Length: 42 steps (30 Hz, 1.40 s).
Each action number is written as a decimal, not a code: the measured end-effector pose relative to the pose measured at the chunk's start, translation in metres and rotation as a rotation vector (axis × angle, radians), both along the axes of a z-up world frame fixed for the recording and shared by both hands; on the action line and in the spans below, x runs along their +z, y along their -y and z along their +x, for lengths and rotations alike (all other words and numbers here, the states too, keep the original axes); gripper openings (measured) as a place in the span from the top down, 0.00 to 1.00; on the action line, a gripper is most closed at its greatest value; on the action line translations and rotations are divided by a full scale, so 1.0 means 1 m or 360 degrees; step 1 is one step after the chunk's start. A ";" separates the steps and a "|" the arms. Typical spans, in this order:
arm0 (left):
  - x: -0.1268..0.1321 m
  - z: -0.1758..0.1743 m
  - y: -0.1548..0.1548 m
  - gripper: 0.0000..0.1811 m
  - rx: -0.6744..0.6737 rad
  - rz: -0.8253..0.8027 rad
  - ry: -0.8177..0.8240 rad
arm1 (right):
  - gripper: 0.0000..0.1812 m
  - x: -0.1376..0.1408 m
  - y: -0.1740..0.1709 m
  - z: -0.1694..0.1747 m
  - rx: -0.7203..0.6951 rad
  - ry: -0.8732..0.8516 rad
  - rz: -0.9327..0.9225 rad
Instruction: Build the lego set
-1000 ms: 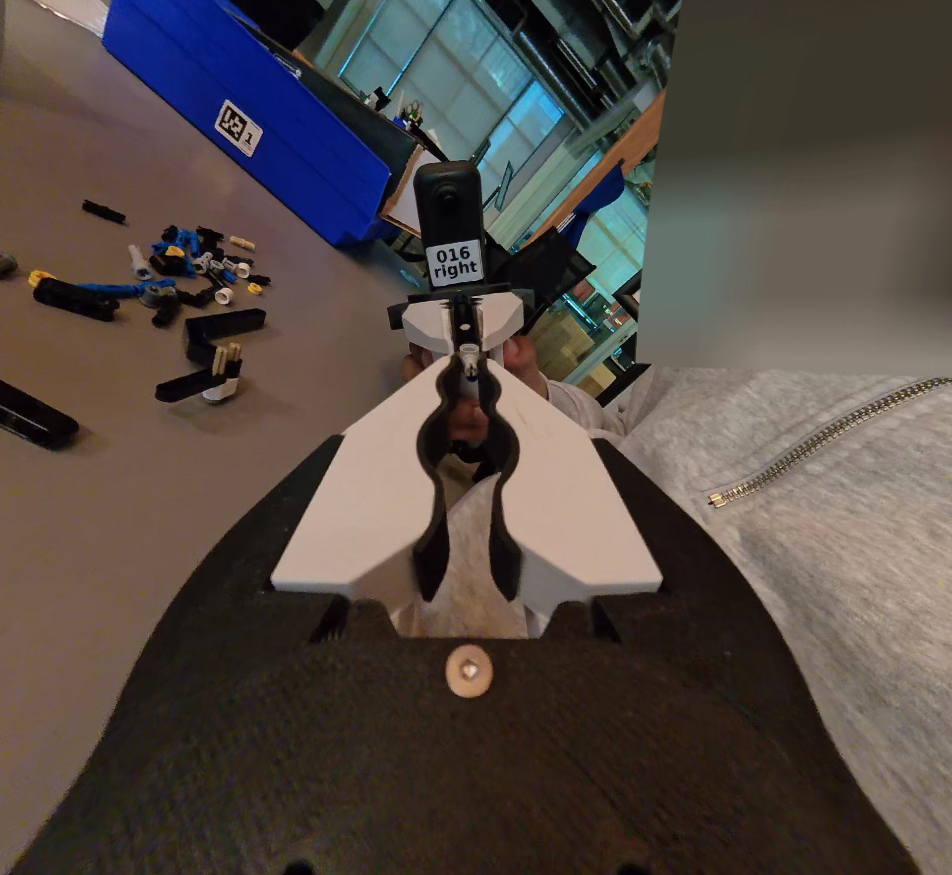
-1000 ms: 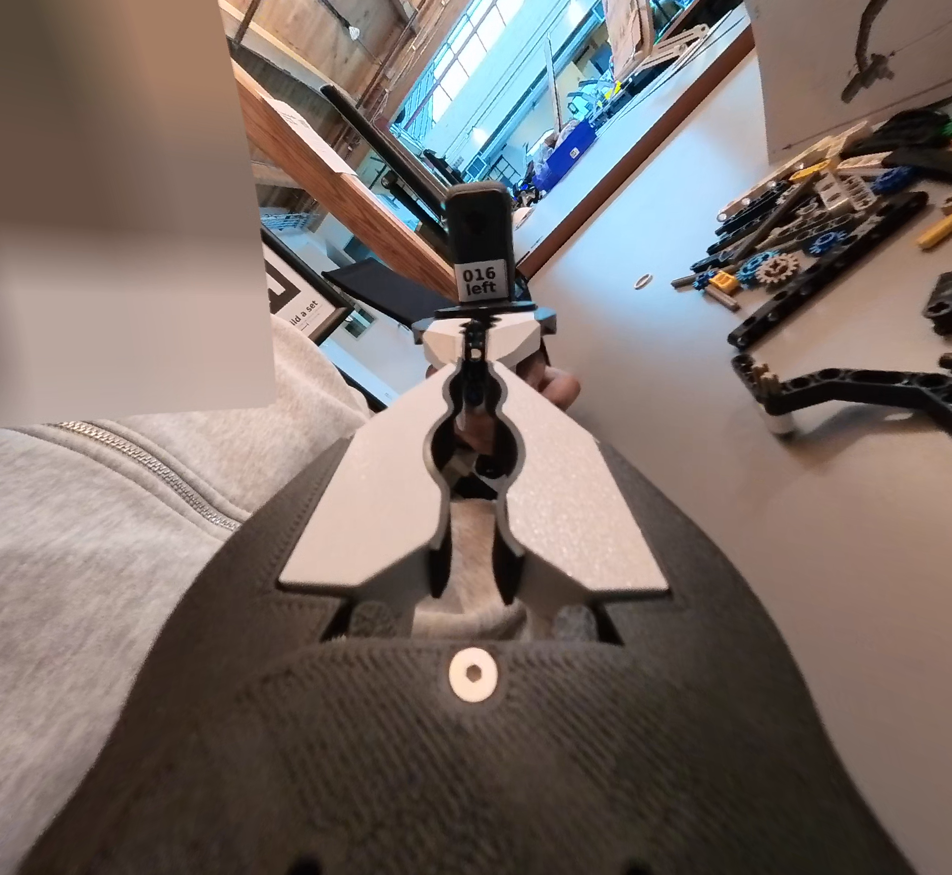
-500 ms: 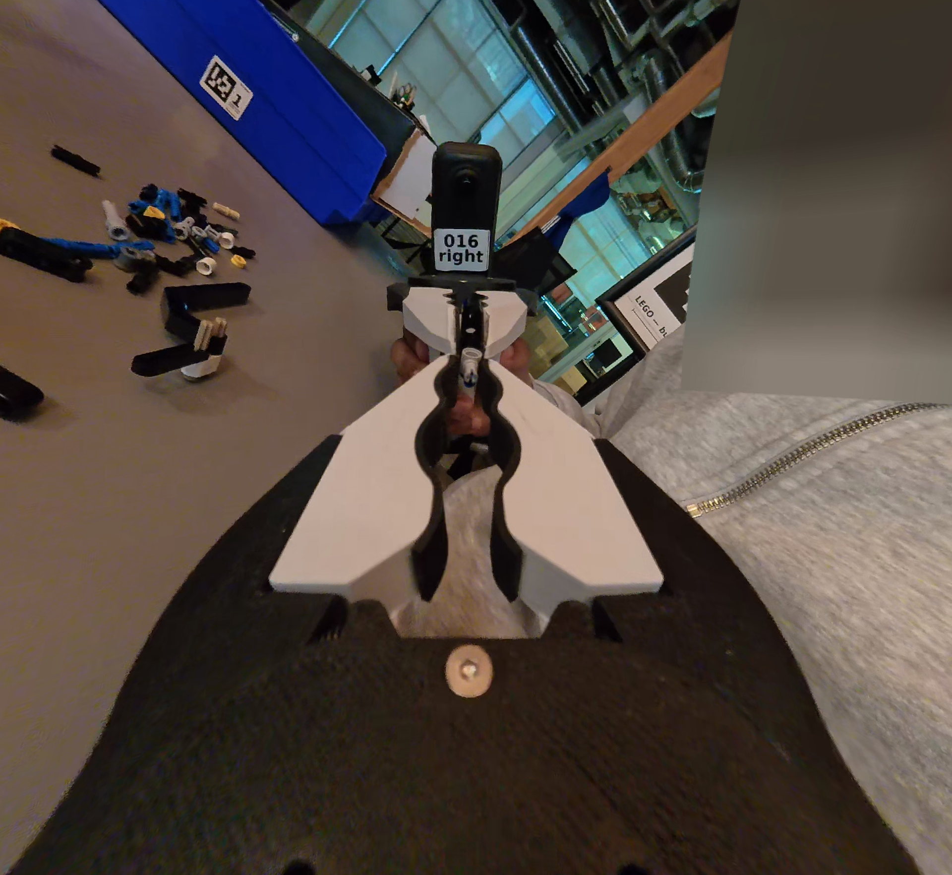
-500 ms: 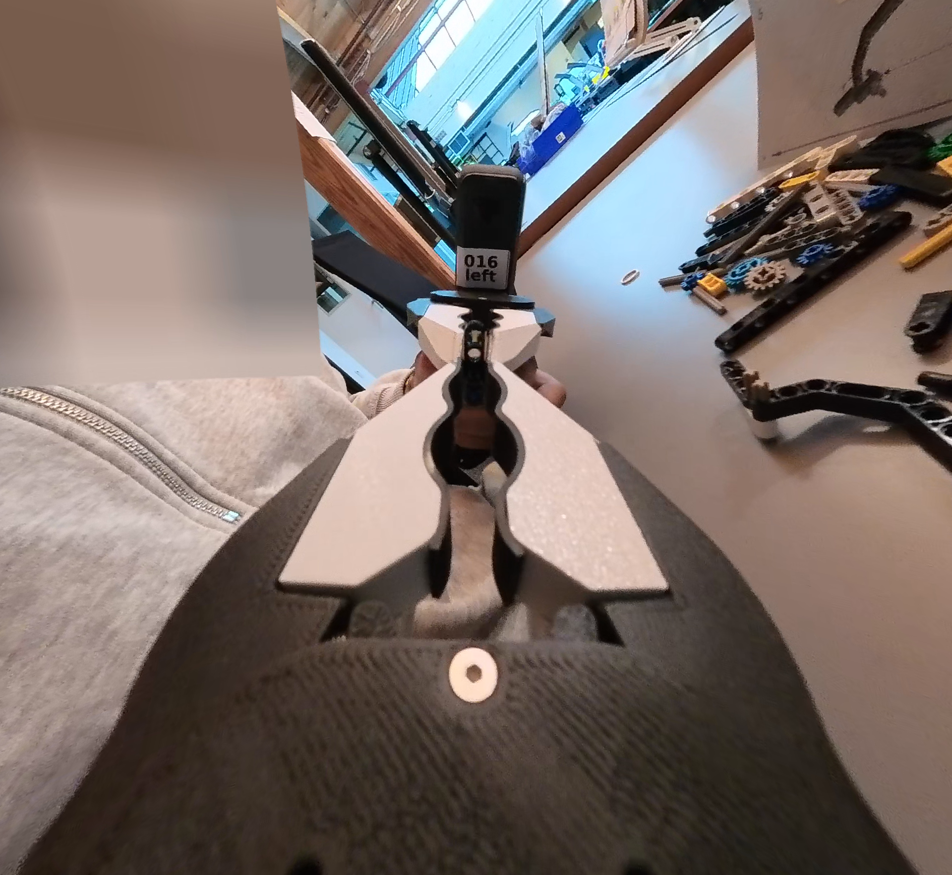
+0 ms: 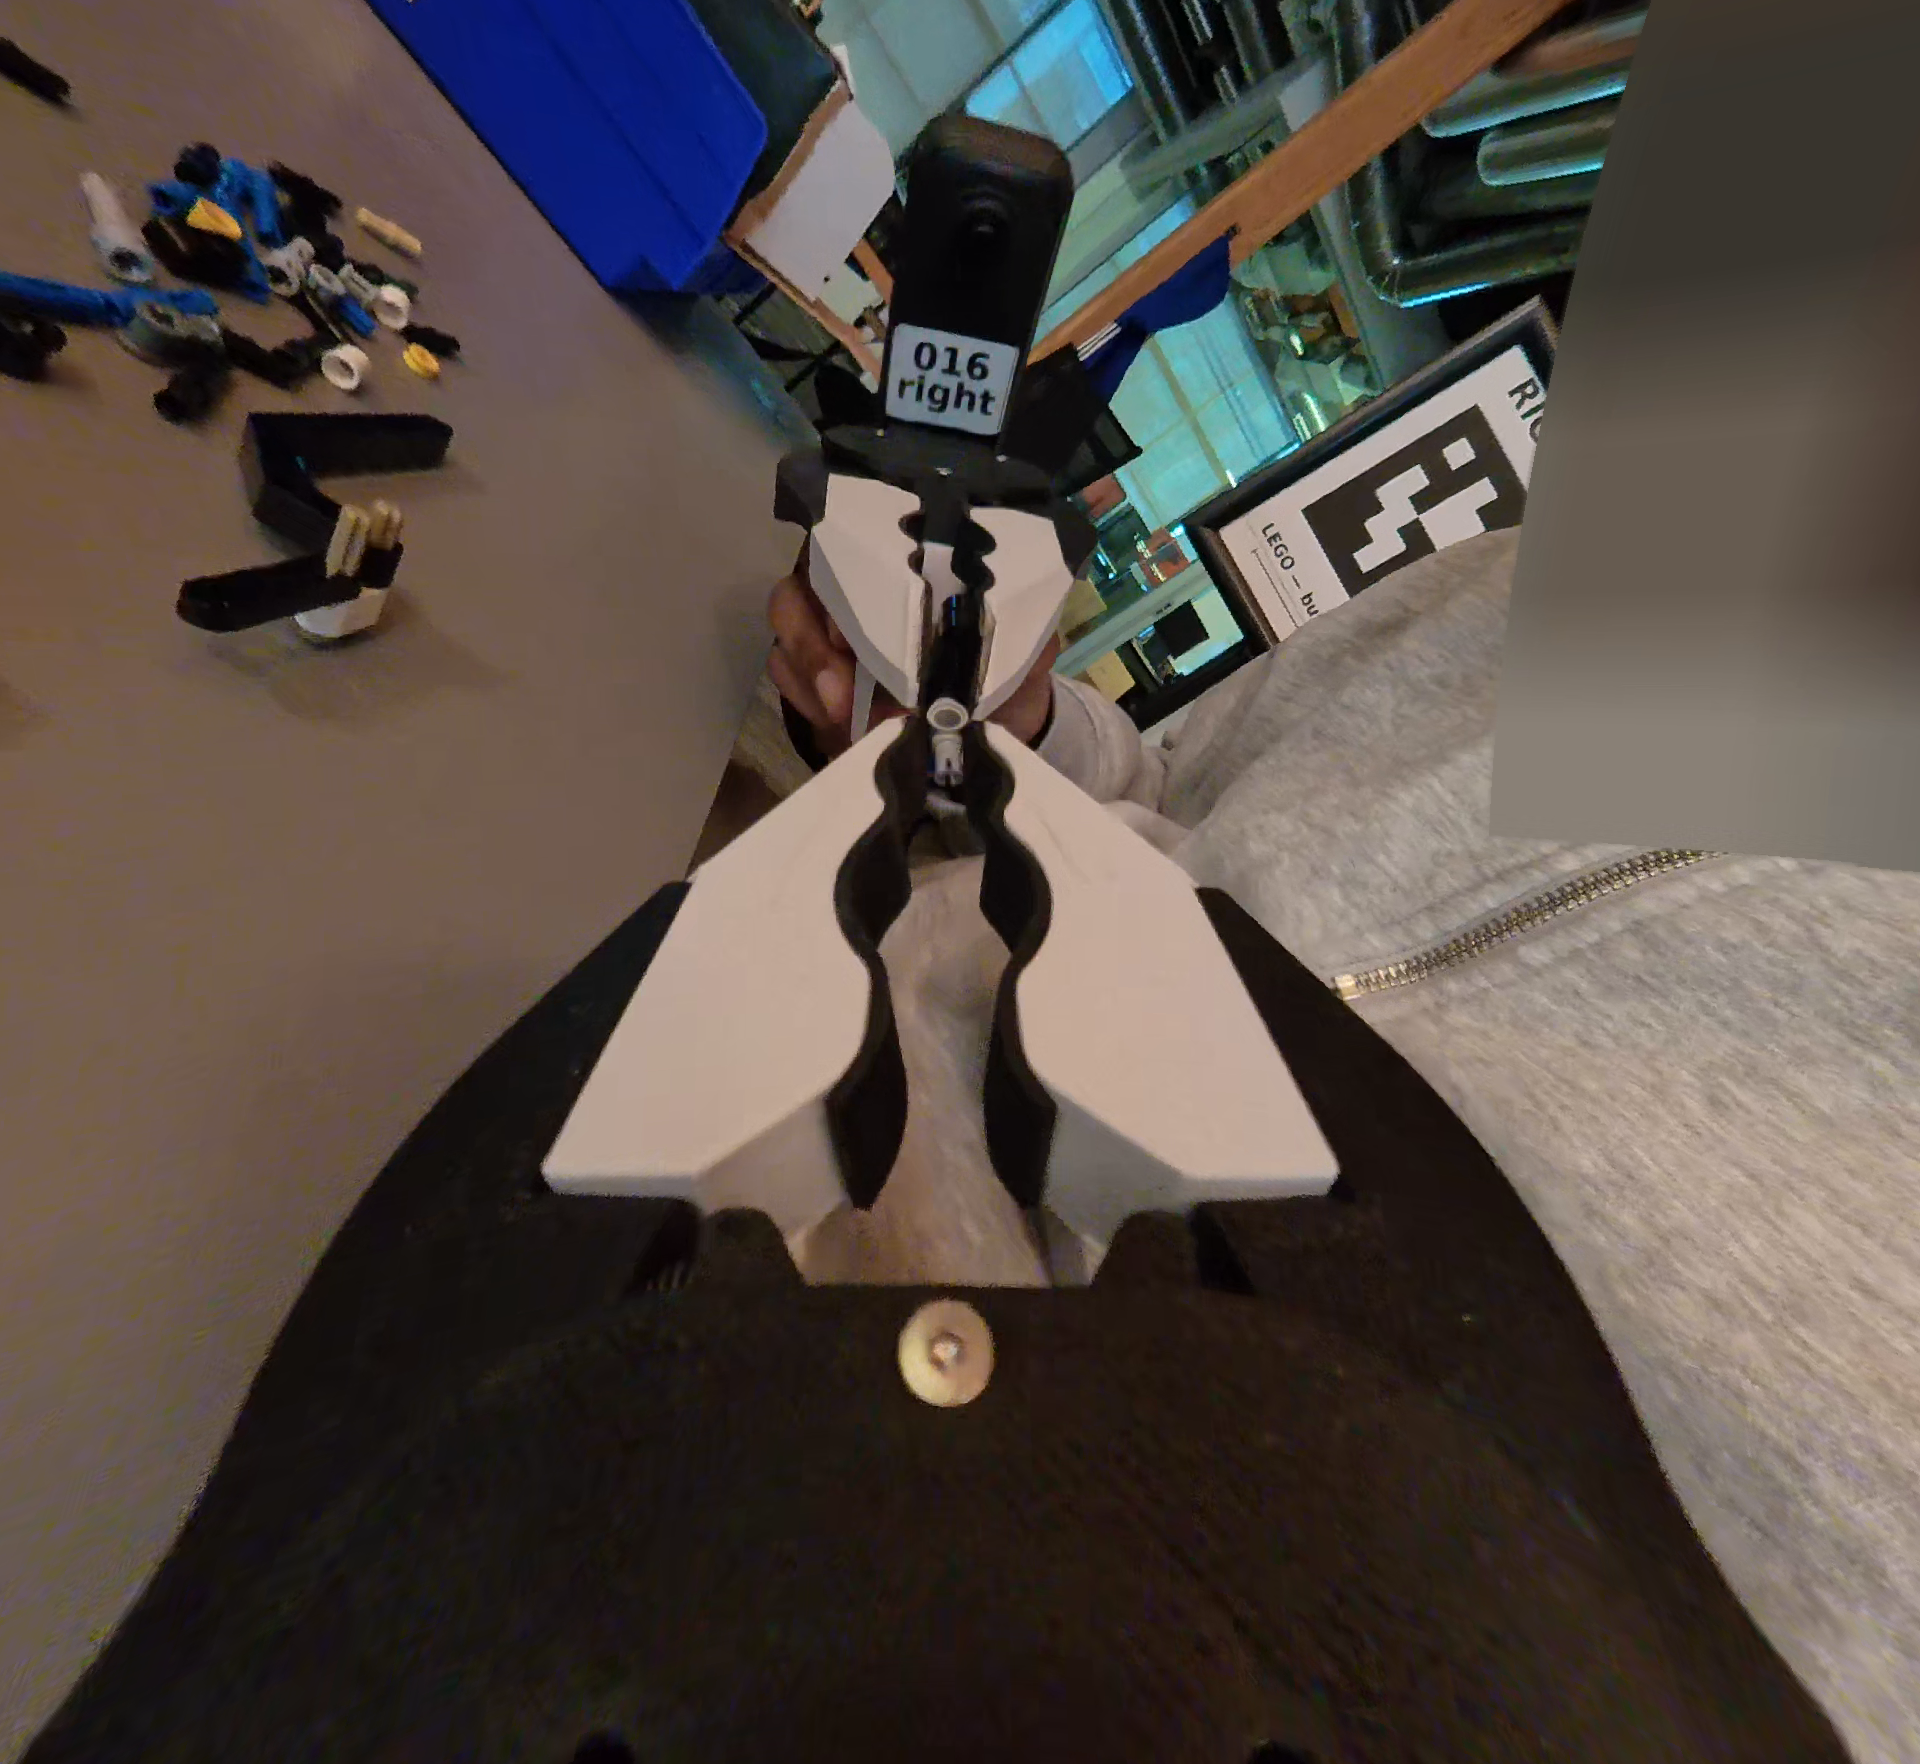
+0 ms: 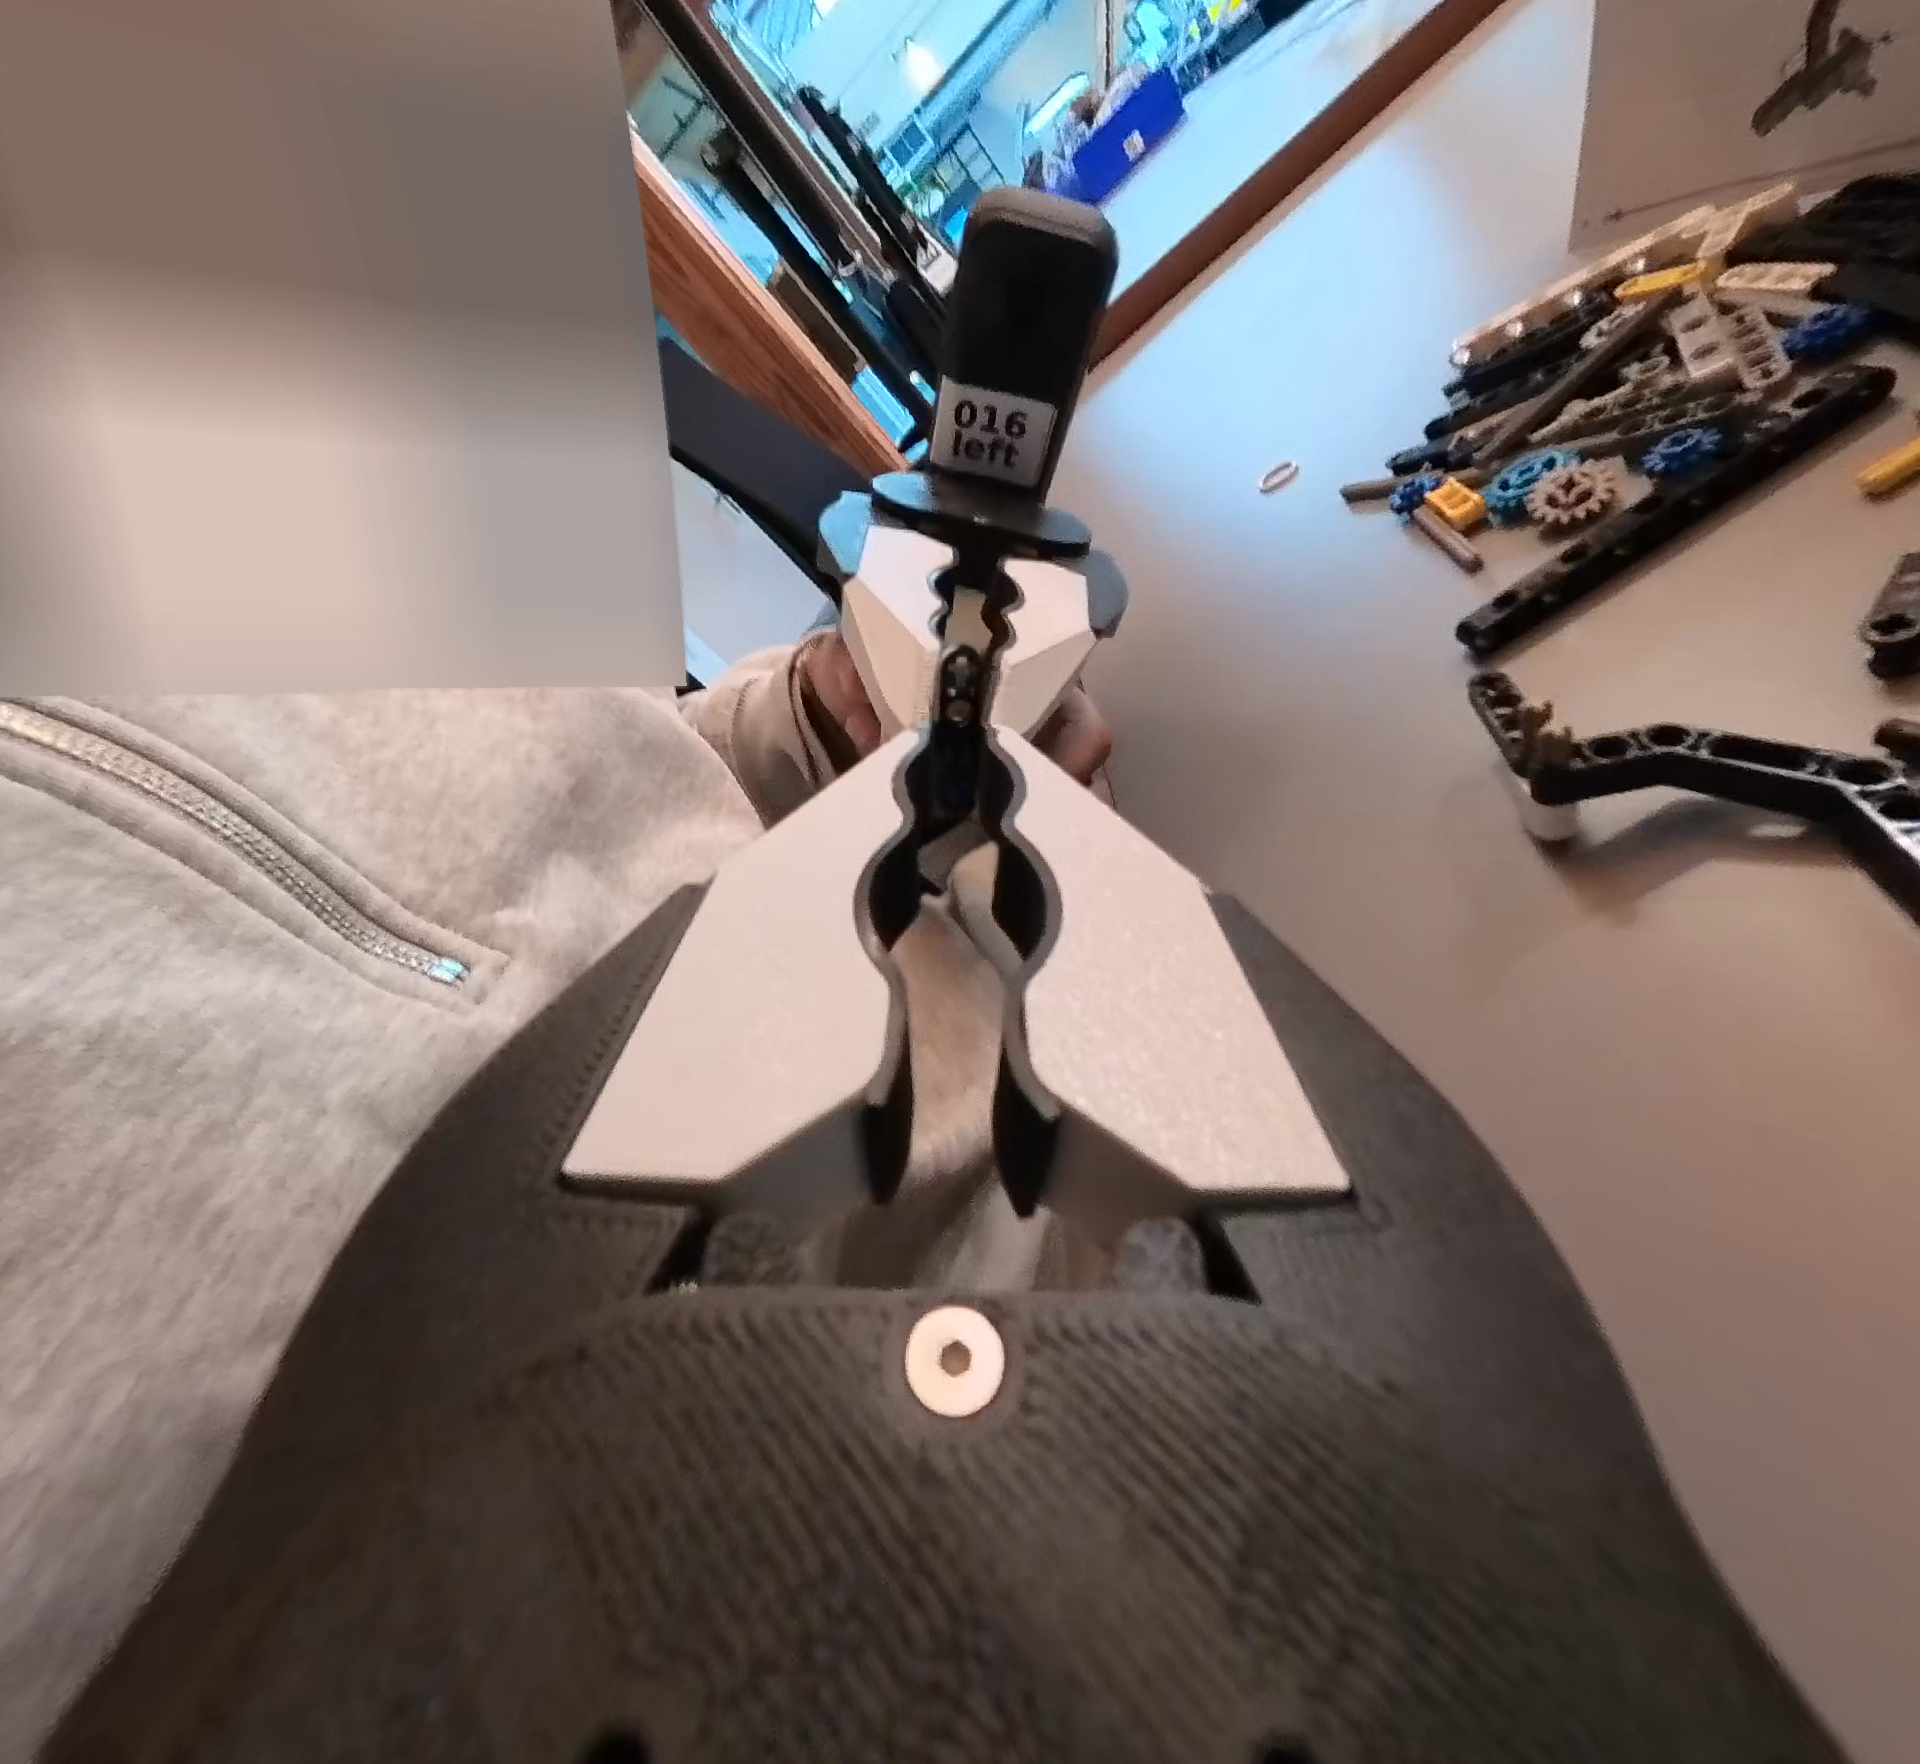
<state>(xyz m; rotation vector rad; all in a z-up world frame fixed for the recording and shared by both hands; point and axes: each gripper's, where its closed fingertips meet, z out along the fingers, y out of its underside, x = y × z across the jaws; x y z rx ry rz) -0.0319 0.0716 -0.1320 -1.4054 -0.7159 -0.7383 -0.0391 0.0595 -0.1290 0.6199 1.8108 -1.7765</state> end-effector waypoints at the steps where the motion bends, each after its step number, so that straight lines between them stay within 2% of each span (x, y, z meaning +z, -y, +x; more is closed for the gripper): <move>1: -0.001 0.002 0.000 0.97 -0.0021 -0.0002 0.0021 | 0.97 -0.001 0.000 0.002 0.0009 -0.0014 0.0010; 5: -0.009 0.005 -0.004 0.97 -0.0048 -0.0091 -0.0001 | 0.97 -0.009 -0.003 0.006 0.0063 -0.0025 0.0112; 11: -0.028 0.007 -0.009 0.97 -0.0013 -0.0427 -0.0282 | 0.97 -0.026 -0.005 0.007 0.0120 0.0257 0.0158; 16: -0.022 0.004 -0.009 0.97 0.0014 -0.0332 -0.0234 | 0.97 -0.020 -0.006 0.004 0.0111 0.0325 0.0042; 20: -0.004 -0.002 -0.011 0.97 0.0055 -0.0156 -0.0172 | 0.97 -0.003 -0.010 -0.004 0.0102 0.0446 -0.0195; 24: -0.004 -0.001 -0.010 0.97 0.0063 -0.0137 -0.0173 | 0.97 -0.002 -0.009 -0.002 0.0064 0.0351 -0.0175; 25: -0.004 0.000 -0.009 0.97 0.0057 -0.0122 -0.0156 | 0.96 -0.002 -0.009 -0.002 0.0065 0.0337 -0.0174; 27: 0.001 -0.002 -0.006 0.97 0.0066 -0.0061 -0.0113 | 0.84 0.002 -0.012 -0.002 0.0082 0.0346 -0.0218; 28: 0.003 -0.002 -0.004 0.97 0.0063 -0.0039 -0.0096 | 0.84 0.004 -0.014 -0.002 0.0090 0.0352 -0.0245; 29: 0.003 -0.003 -0.003 0.97 0.0071 -0.0033 -0.0092 | 0.87 0.004 -0.015 -0.004 0.0081 0.0351 -0.0245; 36: -0.002 -0.001 -0.004 0.97 0.0053 -0.0080 -0.0112 | 0.91 -0.004 -0.008 0.004 0.0104 0.0244 -0.0111; 38: -0.002 -0.001 -0.004 0.97 0.0051 -0.0073 -0.0106 | 0.97 -0.005 -0.007 0.003 0.0084 0.0199 -0.0081; 42: -0.002 -0.001 -0.004 0.97 0.0038 -0.0059 -0.0089 | 0.97 -0.006 -0.008 0.004 0.0078 0.0132 -0.0042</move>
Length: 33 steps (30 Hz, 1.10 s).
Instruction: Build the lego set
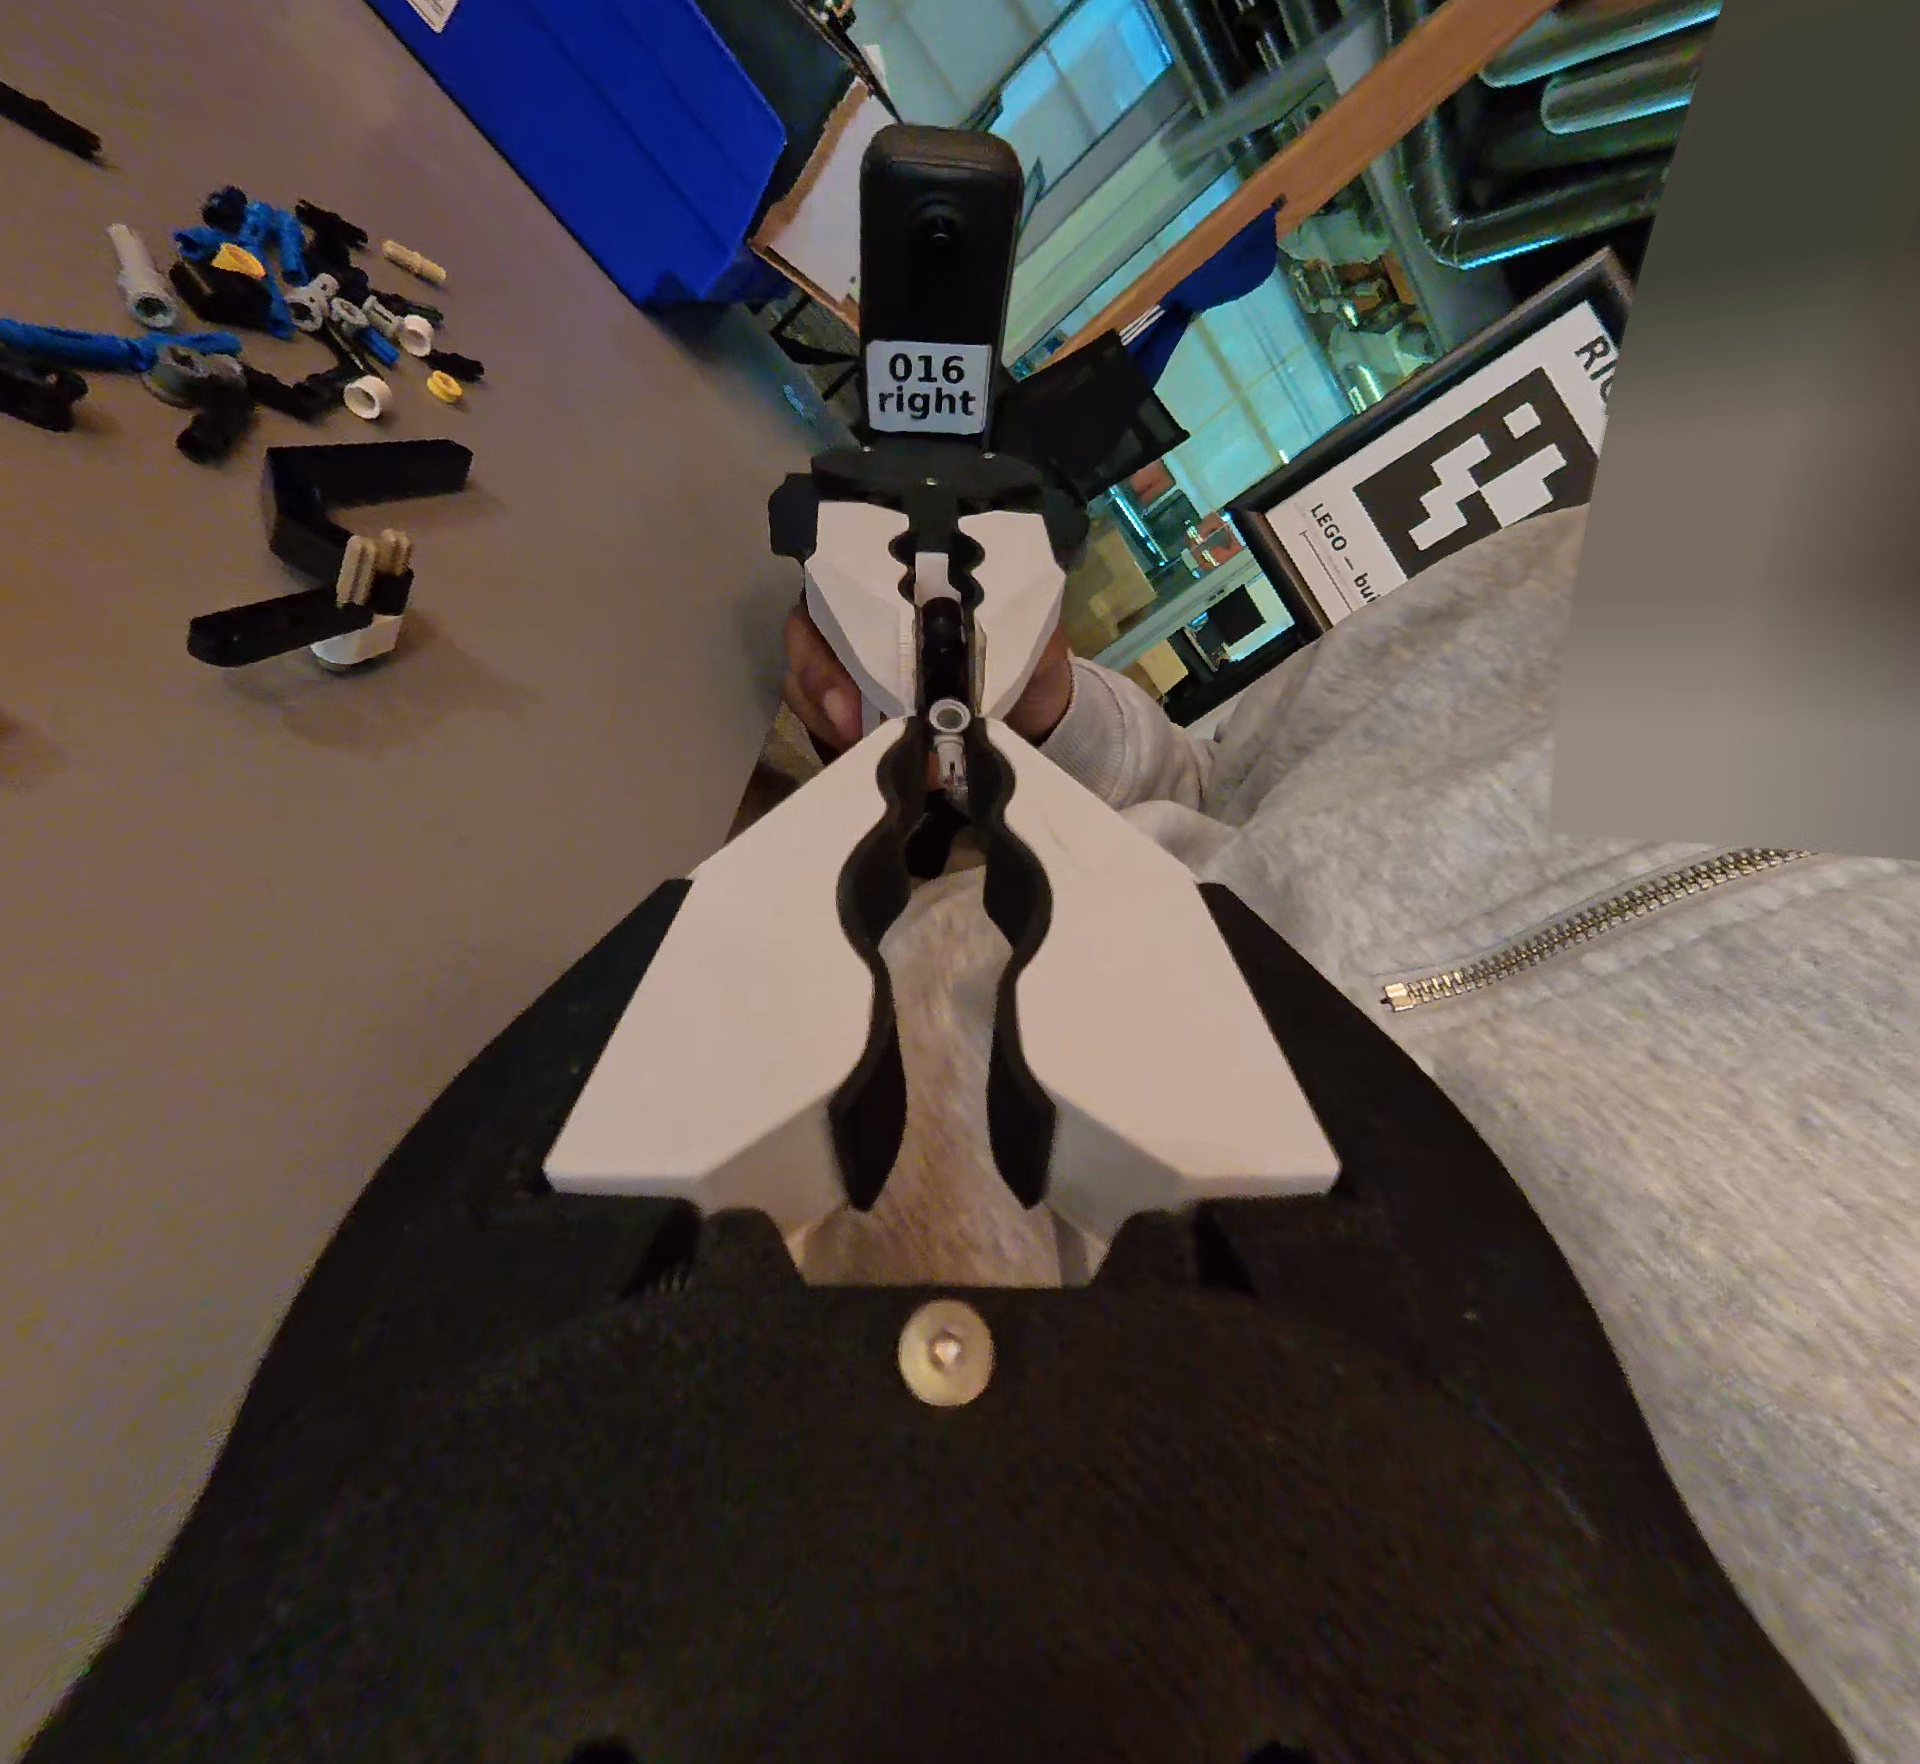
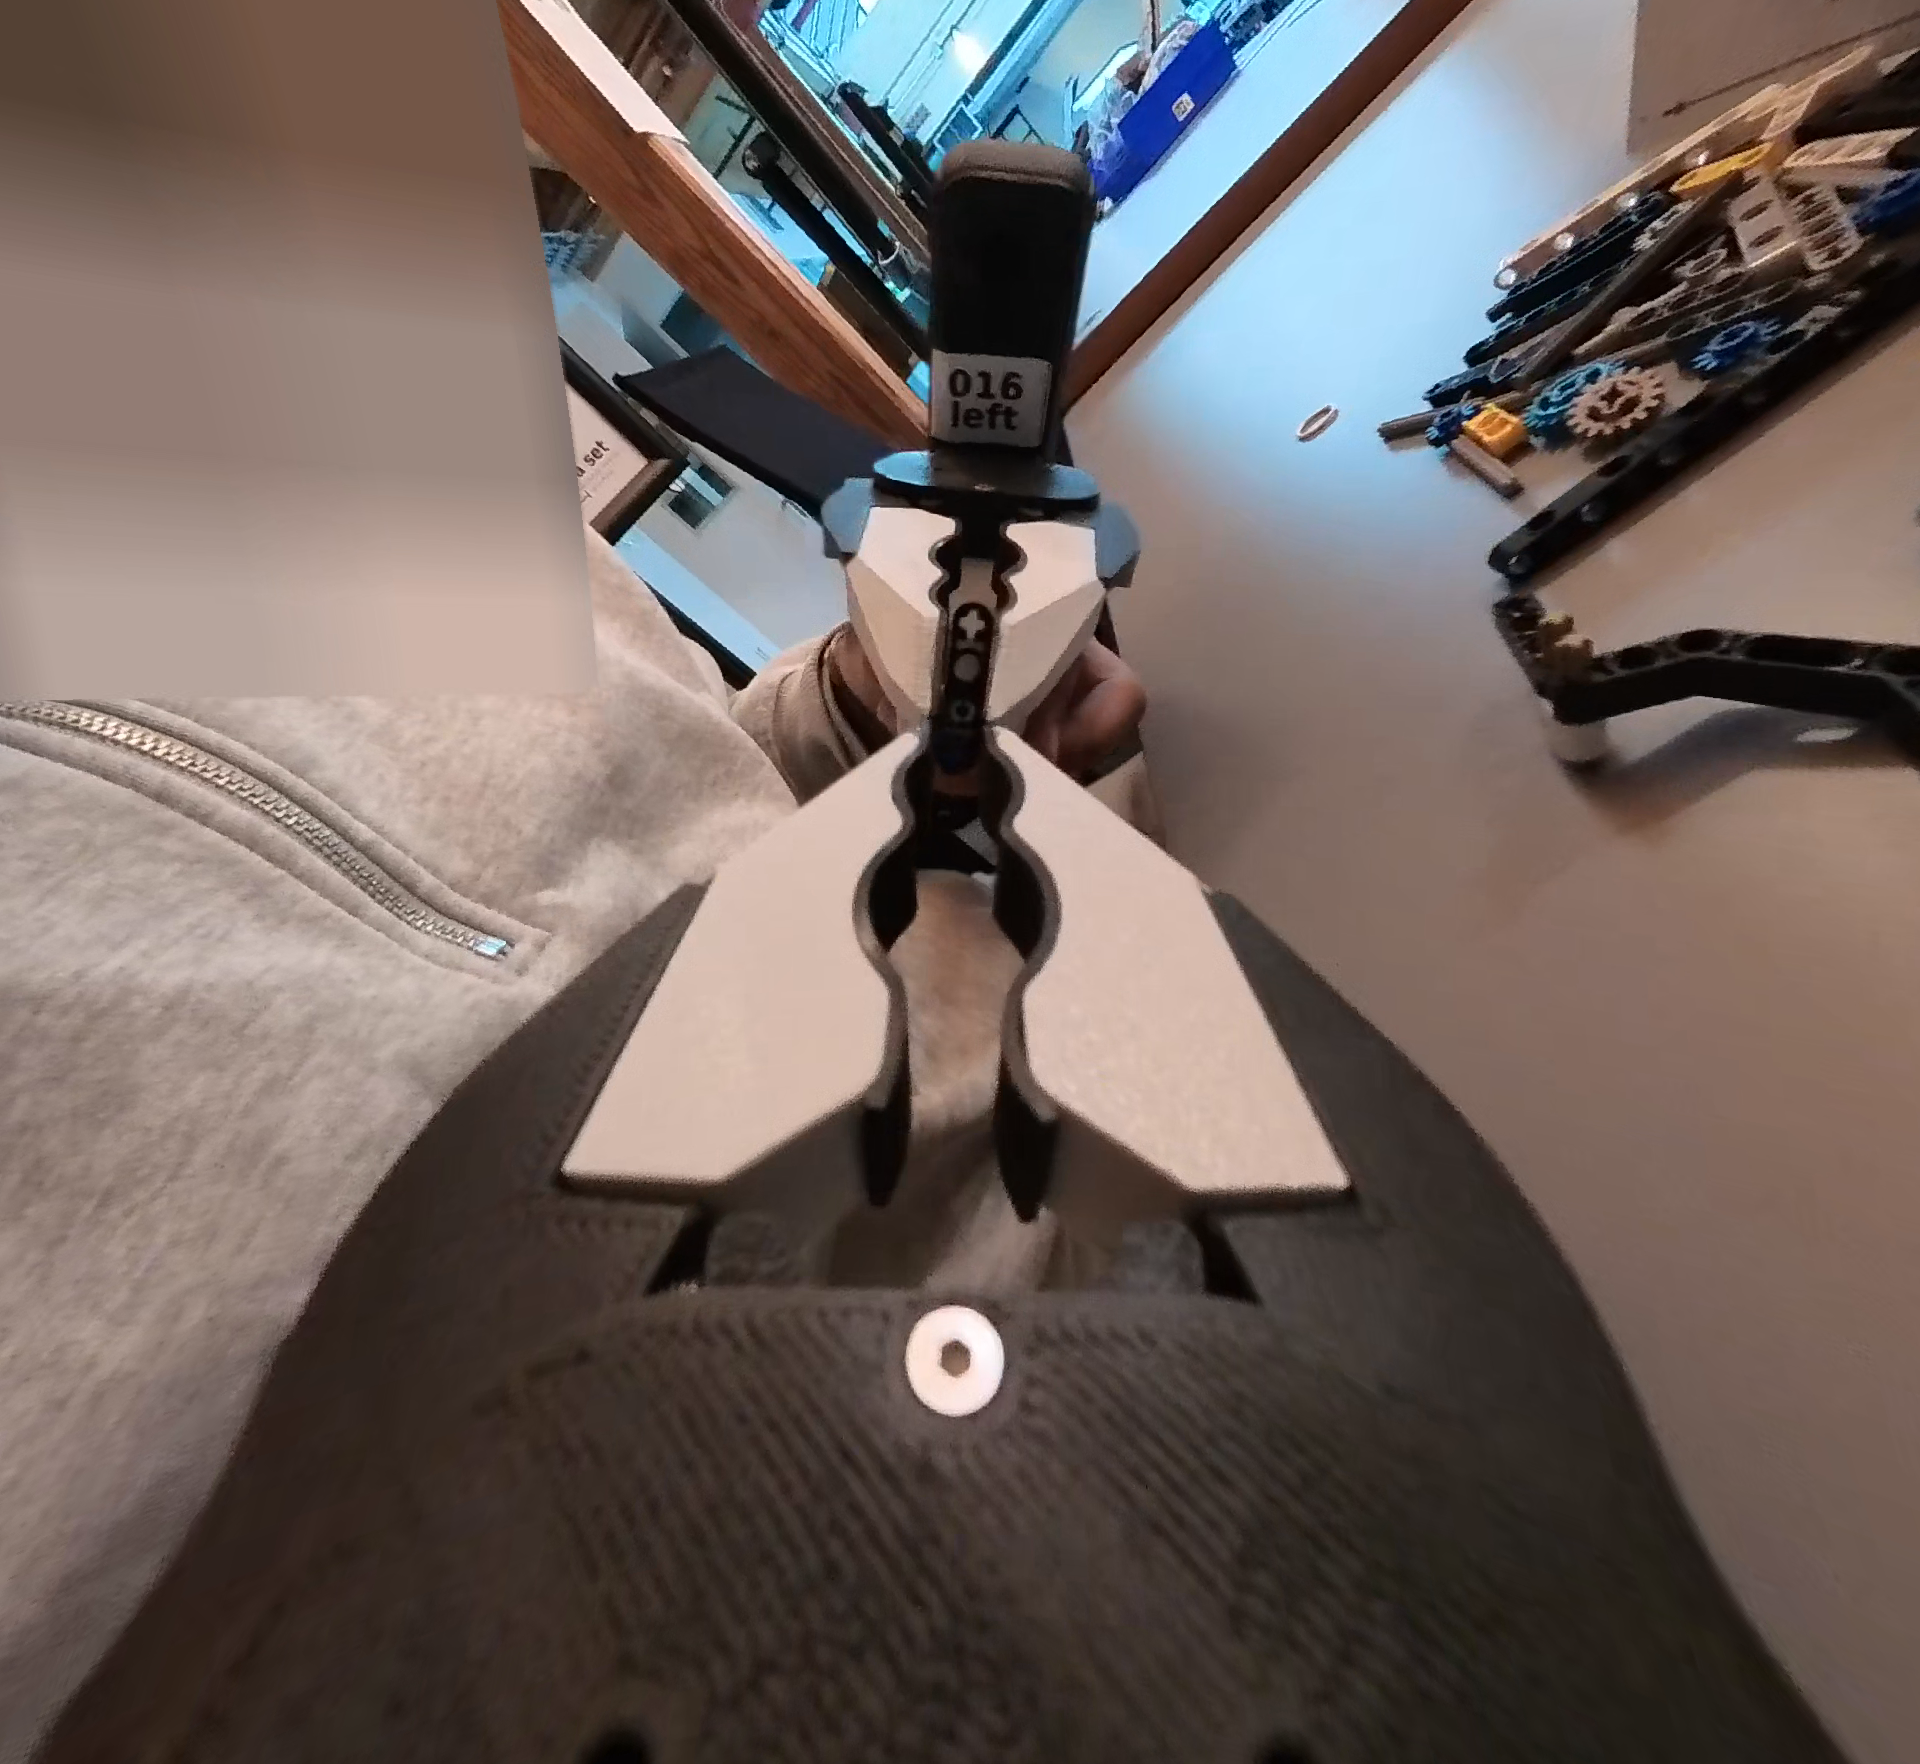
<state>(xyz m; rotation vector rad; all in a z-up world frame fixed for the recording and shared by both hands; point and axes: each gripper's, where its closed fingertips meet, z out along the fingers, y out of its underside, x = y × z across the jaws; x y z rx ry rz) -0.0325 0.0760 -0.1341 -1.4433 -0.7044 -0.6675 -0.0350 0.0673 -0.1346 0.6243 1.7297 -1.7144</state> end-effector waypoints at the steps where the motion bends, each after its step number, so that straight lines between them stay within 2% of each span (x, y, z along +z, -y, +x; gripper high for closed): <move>1: 0.000 0.001 0.000 0.97 -0.0016 0.0002 0.0008 | 0.97 0.000 0.000 0.001 0.0014 -0.0005 0.0008; 9: -0.005 0.011 -0.003 0.97 -0.0133 0.0005 0.0087 | 0.97 -0.009 -0.001 0.014 0.0160 -0.0137 0.0217; 13: -0.011 0.021 -0.009 0.97 -0.0220 -0.0088 0.0034 | 0.97 -0.024 0.003 0.033 0.0325 -0.0205 0.0365; 15: -0.017 0.020 -0.009 0.97 -0.0207 -0.0173 -0.0018 | 0.97 -0.030 0.004 0.031 0.0296 -0.0246 0.0427; 21: -0.008 0.013 -0.008 0.97 -0.0146 -0.0125 -0.0058 | 0.97 -0.019 0.002 0.023 0.0224 -0.0167 0.0289; 23: -0.005 0.011 -0.005 0.92 -0.0130 -0.0077 -0.0050 | 0.97 -0.015 0.001 0.018 0.0179 -0.0105 0.0222; 28: -0.003 0.005 -0.001 0.97 -0.0076 -0.0025 -0.0019 | 0.97 -0.007 -0.002 0.008 0.0108 0.0012 0.0095; 33: -0.004 0.004 -0.004 0.93 -0.0058 0.0006 0.0014 | 0.97 -0.009 0.003 0.009 0.0113 0.0034 0.0082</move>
